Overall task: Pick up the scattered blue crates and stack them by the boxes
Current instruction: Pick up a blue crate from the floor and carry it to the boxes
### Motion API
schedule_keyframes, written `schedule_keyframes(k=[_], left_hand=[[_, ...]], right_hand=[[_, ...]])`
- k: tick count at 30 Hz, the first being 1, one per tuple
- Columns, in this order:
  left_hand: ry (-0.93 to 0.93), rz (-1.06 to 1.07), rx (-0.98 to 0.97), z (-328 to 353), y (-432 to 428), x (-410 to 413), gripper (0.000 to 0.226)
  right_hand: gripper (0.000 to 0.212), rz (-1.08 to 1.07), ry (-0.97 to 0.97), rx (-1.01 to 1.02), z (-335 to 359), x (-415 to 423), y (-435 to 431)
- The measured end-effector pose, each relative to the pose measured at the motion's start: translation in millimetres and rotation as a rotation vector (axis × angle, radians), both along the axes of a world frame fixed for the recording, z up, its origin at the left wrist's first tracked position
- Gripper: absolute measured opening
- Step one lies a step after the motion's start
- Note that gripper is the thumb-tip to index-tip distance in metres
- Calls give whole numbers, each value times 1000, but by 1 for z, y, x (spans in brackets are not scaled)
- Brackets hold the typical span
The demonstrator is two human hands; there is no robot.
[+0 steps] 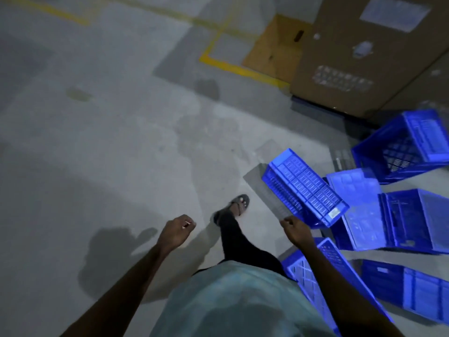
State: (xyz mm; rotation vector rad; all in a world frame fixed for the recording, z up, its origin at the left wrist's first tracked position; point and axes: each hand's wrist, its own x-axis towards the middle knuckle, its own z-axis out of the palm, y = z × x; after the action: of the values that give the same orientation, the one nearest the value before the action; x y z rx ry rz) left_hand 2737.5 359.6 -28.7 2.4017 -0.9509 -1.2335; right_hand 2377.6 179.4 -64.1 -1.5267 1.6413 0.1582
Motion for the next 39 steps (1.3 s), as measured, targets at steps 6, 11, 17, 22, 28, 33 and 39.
schedule_keyframes(k=[6,11,17,22,28,33,39], left_hand=[[-44,-90,9,21,-159,69,8],[-10,-261,-94,41,-297,87,6],[54,-556,-27,38,-437,69,9],[51,-862,18,26,-530,44,13],[101,-1143,80,6,-620,27,8],[40,-1359,181,-28,-674,9,13],[-1,-1425,259,-61,-696,-37,12]], right_hand=[[40,-143,20,91,-29,36,-73],[48,-324,-18,99,-18,65,-147],[39,-590,-82,-3,8,93,-209],[36,-892,-64,14,11,100,-211],[43,-1213,20,99,11,130,-190],[43,-1402,62,158,11,162,-196],[42,-1502,39,169,-12,184,-218]])
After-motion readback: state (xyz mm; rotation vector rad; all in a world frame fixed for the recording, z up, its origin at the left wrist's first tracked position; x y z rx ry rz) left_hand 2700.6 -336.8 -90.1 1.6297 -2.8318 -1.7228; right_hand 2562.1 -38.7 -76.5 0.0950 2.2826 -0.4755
